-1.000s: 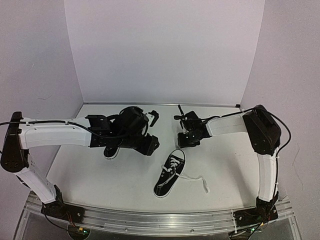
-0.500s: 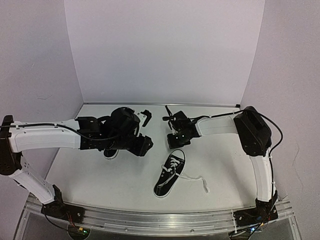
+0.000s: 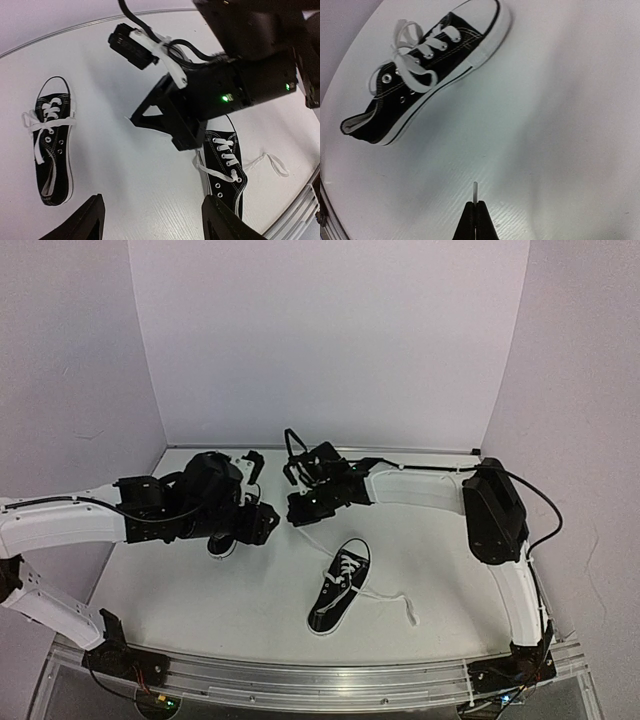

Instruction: Tie the shoes

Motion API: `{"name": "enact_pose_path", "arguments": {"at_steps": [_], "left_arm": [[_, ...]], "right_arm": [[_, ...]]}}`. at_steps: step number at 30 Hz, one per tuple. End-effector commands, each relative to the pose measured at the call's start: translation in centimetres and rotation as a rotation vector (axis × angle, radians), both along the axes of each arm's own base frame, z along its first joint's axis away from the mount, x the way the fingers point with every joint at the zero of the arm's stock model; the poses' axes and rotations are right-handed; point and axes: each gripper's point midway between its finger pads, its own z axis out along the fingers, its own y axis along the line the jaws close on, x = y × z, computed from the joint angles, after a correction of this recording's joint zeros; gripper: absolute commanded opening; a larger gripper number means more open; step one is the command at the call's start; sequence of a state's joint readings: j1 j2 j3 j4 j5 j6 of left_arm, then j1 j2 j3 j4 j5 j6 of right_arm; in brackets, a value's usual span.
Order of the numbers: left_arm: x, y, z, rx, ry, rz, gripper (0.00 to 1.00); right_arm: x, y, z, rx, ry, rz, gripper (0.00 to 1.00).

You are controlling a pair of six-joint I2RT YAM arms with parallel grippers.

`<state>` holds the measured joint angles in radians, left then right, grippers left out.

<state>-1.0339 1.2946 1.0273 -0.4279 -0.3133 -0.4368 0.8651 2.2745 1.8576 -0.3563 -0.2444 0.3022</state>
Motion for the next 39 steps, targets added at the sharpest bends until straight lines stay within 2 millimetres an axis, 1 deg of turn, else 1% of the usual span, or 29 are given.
{"name": "enact_pose_path", "arguments": {"at_steps": [1, 5, 8, 10, 13, 15, 17, 19, 20, 22, 23, 24, 25, 26, 27, 28, 29, 32, 33, 35, 36, 37, 39], "left_arm": [[0.8, 3.0, 2.3, -0.081, -0.038, 0.115, 0.69], [1.2, 5.4, 3.4, -0.114, -0.058, 0.187, 0.70], [1.6, 7.0, 3.8, -0.134, -0.065, 0.243, 0.70], [2.0, 8.1, 4.0, -0.143, -0.065, 0.280, 0.70], [2.2, 8.9, 3.9, -0.159, -0.057, 0.305, 0.70], [2.3, 9.1, 3.8, -0.167, -0.052, 0.310, 0.70], [2.4, 9.0, 3.4, -0.168, -0.044, 0.306, 0.70], [2.5, 8.6, 3.1, -0.170, -0.035, 0.297, 0.70], [2.6, 8.4, 3.0, -0.169, -0.030, 0.292, 0.70], [2.5, 8.0, 2.6, -0.170, -0.017, 0.280, 0.71], [2.5, 7.8, 2.5, -0.172, -0.010, 0.269, 0.71], [2.4, 7.5, 2.3, -0.170, -0.005, 0.251, 0.71], [2.3, 7.1, 1.9, -0.166, 0.002, 0.229, 0.72], [2.2, 6.6, 1.4, -0.158, 0.015, 0.201, 0.72], [2.1, 6.1, 0.9, -0.149, 0.027, 0.173, 0.72], [1.9, 5.4, 0.3, -0.139, 0.041, 0.138, 0.72], [1.7, 4.7, -0.2, -0.134, 0.057, 0.098, 0.72], [1.1, 1.7, -2.5, -0.144, 0.126, -0.027, 0.72], [1.0, 0.6, -3.5, -0.148, 0.160, -0.065, 0.71], [0.9, -1.5, -4.9, -0.163, 0.211, -0.118, 0.68], [1.1, -2.3, -5.1, -0.175, 0.220, -0.134, 0.67], [1.4, -3.2, -5.8, -0.177, 0.235, -0.146, 0.65], [1.9, -4.6, -6.8, -0.180, 0.259, -0.164, 0.61]], "right_arm": [[-2.3, 3.4, 5.3, 0.128, -0.006, 0.083, 0.00], [-3.4, 5.1, 9.7, 0.220, -0.030, 0.122, 0.00], [-4.7, 6.4, 12.9, 0.287, -0.046, 0.164, 0.00], [-5.5, 7.0, 14.3, 0.318, -0.047, 0.195, 0.00], [-6.7, 7.0, 14.9, 0.333, -0.035, 0.224, 0.00], [-7.0, 6.7, 15.5, 0.342, -0.039, 0.229, 0.00], [-7.3, 6.6, 16.3, 0.361, -0.043, 0.240, 0.00], [-8.0, 6.8, 16.6, 0.377, -0.023, 0.271, 0.01], [-8.4, 6.8, 16.3, 0.379, -0.007, 0.287, 0.06], [-9.2, 6.1, 15.3, 0.360, 0.023, 0.303, 0.27], [-9.7, 5.4, 14.1, 0.333, 0.038, 0.298, 0.41], [-10.0, 4.3, 13.2, 0.305, 0.046, 0.281, 0.51], [-10.3, 3.2, 12.2, 0.275, 0.053, 0.264, 0.59], [-10.5, 2.1, 11.5, 0.252, 0.059, 0.249, 0.63], [-10.7, 0.8, 10.8, 0.230, 0.065, 0.232, 0.65], [-10.8, -0.9, 9.6, 0.199, 0.077, 0.205, 0.67], [-10.8, -2.4, 9.4, 0.184, 0.077, 0.177, 0.68], [-10.1, -7.2, 7.3, 0.158, 0.108, 0.092, 0.67], [-9.7, -8.7, 6.3, 0.154, 0.127, 0.064, 0.67], [-9.0, -11.3, 4.1, 0.139, 0.160, 0.009, 0.64], [-8.8, -12.3, 2.9, 0.128, 0.176, -0.010, 0.61], [-8.8, -12.9, 2.0, 0.121, 0.189, -0.020, 0.59], [-9.1, -13.3, 0.5, 0.113, 0.212, -0.018, 0.57]]}}
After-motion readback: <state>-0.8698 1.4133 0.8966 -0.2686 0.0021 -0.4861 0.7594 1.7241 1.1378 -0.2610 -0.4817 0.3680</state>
